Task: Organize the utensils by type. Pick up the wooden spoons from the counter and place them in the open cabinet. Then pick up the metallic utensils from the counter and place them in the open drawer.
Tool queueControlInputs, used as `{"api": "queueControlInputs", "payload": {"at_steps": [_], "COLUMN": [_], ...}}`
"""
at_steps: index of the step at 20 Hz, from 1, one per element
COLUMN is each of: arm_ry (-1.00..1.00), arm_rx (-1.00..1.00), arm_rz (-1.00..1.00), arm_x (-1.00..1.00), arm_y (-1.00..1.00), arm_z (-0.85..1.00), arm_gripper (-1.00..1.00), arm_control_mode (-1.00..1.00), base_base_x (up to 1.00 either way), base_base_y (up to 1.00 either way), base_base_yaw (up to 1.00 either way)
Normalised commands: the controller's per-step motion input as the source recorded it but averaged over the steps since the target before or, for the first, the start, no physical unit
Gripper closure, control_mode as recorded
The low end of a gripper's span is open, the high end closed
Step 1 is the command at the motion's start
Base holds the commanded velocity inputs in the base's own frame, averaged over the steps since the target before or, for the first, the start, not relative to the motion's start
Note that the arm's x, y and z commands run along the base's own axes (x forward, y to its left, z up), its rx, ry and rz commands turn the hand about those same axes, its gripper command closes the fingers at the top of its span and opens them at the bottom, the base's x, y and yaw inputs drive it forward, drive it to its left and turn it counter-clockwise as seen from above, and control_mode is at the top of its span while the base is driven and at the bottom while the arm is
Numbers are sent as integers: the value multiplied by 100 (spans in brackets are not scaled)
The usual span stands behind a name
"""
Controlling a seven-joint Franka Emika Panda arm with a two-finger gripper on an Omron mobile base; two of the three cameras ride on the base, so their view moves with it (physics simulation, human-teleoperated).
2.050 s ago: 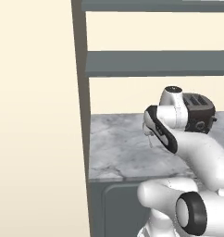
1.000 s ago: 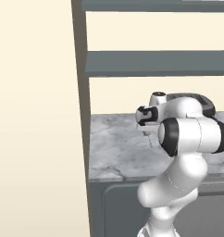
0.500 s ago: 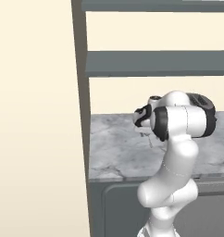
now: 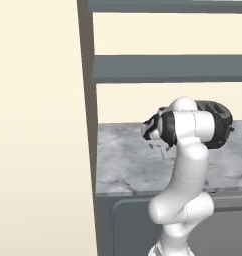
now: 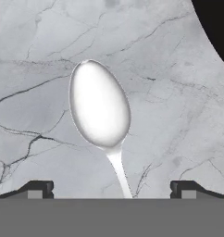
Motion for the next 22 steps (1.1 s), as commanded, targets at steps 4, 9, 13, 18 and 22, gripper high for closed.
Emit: {"api": "queueControlInputs", "payload": {"at_steps": [4, 9, 13, 18, 22], "arm_ry": [-8, -2, 0, 0, 0], "arm_rx": [0, 0, 0, 0, 0], "arm_rz": [0, 0, 0, 0, 0], "arm_x": [6, 9, 14, -3, -22], "arm_y": [-12, -19, -15, -10, -14], "arm_z": [-31, -33, -29, -50, -51], "arm_gripper": [-100, -100, -100, 100, 100], "arm_control_mode": [-100, -100, -100, -100, -100], "base_base_x": [0, 0, 0, 0, 0], "base_base_y": [0, 0, 0, 0, 0], "base_base_yaw": [0, 0, 0, 0, 0]}}
